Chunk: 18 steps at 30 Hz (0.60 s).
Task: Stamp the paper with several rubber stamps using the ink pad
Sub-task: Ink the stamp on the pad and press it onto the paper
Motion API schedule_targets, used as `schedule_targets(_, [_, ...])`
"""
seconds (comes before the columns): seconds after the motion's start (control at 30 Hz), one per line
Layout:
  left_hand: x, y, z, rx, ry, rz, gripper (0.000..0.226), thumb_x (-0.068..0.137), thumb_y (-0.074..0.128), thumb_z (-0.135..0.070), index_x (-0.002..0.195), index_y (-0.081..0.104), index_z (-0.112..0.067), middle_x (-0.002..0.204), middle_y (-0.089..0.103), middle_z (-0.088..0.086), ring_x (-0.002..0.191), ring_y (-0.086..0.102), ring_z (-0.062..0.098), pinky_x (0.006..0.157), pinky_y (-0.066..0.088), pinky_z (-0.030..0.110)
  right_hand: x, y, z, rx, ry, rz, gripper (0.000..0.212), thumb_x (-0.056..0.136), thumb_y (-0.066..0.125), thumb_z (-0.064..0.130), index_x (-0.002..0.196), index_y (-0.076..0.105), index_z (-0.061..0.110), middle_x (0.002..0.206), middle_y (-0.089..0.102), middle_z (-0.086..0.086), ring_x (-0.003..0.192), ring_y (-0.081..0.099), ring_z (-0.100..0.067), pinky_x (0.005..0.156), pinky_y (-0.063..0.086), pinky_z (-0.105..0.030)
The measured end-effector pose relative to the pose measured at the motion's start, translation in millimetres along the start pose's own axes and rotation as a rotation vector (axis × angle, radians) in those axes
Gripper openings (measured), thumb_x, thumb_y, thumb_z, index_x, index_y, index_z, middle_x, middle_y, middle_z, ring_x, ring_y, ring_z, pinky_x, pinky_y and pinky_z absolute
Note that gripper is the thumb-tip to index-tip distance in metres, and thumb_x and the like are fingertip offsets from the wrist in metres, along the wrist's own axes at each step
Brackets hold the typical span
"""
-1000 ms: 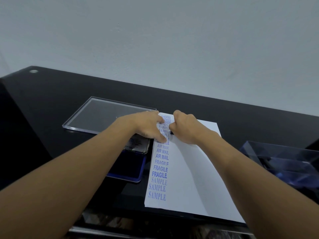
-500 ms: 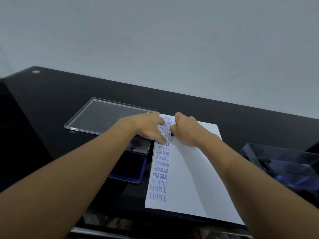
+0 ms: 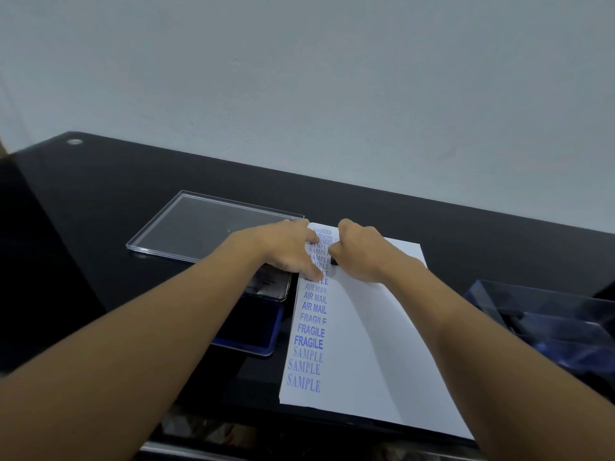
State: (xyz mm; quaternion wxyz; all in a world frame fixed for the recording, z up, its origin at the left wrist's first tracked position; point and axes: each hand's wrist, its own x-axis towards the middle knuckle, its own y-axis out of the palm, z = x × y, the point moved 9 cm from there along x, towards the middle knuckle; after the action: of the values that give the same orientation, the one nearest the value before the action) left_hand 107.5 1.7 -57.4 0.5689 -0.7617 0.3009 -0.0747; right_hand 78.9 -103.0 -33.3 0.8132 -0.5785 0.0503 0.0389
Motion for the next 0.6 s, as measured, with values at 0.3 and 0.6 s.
schedule_targets(0.3, [-3, 0, 1, -0.016, -0.019, 0.025, 0.087, 0.085, 0.072, -0.051, 0.156, 0.031, -0.022, 0.166, 0.011, -0.003, 0.15, 0.02, 0.019, 0.121, 0.025, 0.04, -5, -47, -27, 0.297, 0.039, -0.192, 0.014, 0.098, 0.046, 0.027, 0.097, 0.045, 0.013, 0.09, 0.059, -0.005, 0.072, 0.05, -0.018, 0.06, 0.038, -0.033])
schedule_targets(0.6, [-8, -8, -1, -0.047, -0.019, -0.073, 0.084, 0.085, 0.073, -0.047, 0.155, 0.033, -0.023, 0.166, 0.016, -0.003, 0.152, 0.018, 0.019, 0.122, 0.02, 0.045, -16, -65, -45, 0.329, 0.012, -0.283, 0.01, 0.096, 0.051, 0.025, 0.093, 0.053, 0.016, 0.086, 0.057, 0.002, 0.071, 0.05, -0.015, 0.059, 0.039, -0.028])
